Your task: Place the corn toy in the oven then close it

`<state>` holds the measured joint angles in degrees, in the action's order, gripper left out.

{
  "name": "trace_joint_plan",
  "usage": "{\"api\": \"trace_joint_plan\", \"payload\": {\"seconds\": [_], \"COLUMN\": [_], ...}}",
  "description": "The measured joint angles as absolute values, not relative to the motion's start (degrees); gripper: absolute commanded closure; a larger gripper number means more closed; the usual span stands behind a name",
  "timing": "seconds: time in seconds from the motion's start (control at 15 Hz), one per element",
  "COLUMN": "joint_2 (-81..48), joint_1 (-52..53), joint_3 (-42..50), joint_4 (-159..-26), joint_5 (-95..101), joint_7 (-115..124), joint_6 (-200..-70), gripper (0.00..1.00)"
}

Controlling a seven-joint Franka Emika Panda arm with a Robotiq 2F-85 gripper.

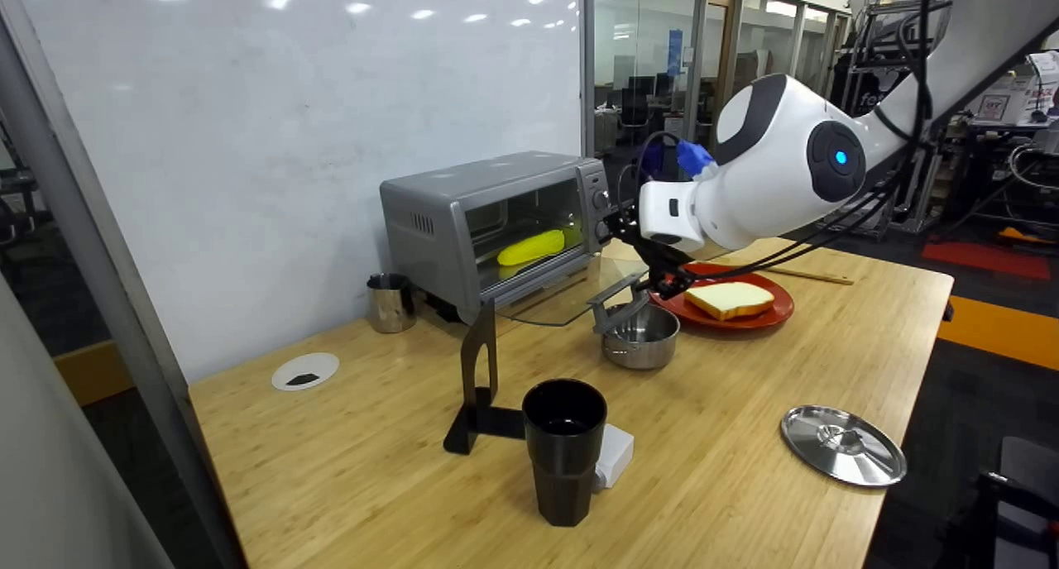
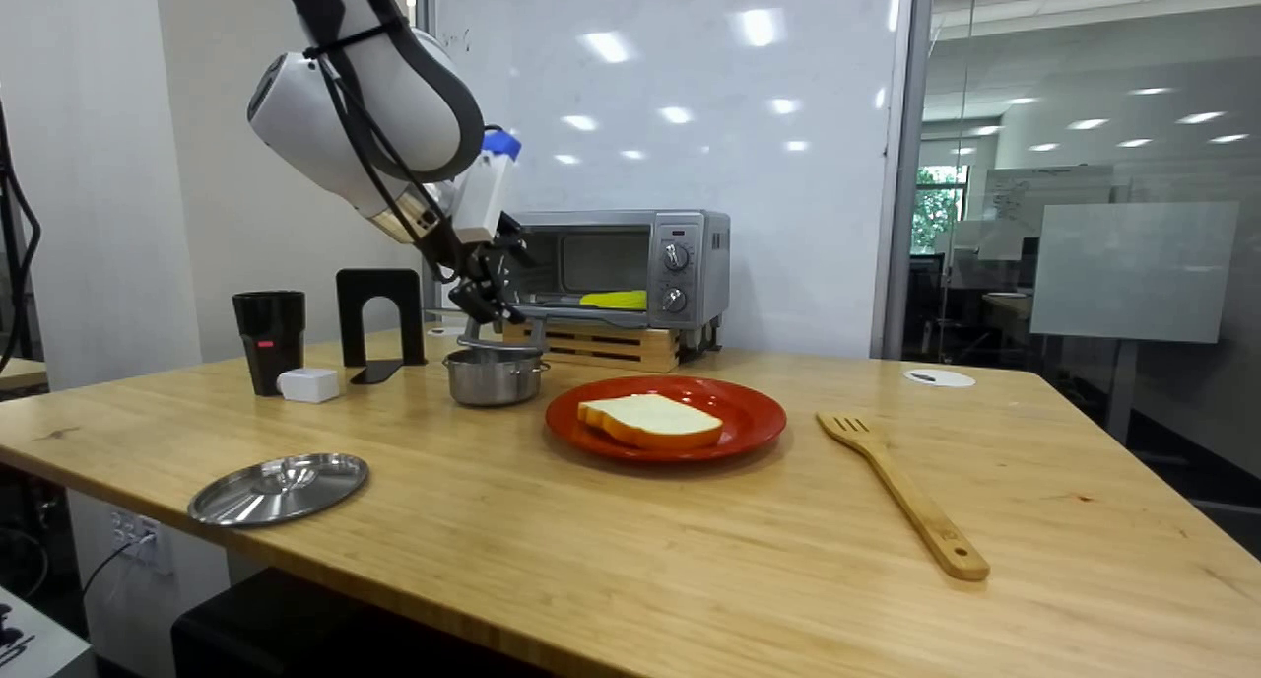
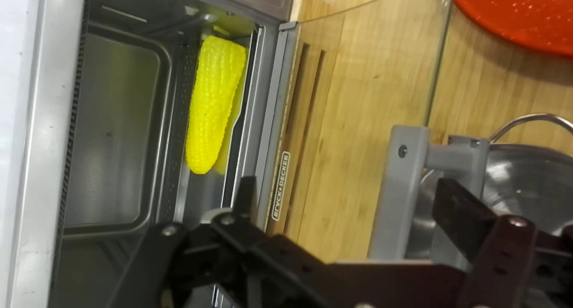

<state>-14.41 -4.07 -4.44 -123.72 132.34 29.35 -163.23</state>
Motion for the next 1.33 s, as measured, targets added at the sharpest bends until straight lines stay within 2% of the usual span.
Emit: {"api": "trace_joint_plan", "payload": {"seconds": [1.33], "joint_2": [-14.5], "joint_1": [-4.1], "joint_3": [-5.1], "joint_4": [-124.1], "joint_5": [141.5], "joint_7": [43.6], "joint_6": [-159.9], "gripper": [0.0]}}
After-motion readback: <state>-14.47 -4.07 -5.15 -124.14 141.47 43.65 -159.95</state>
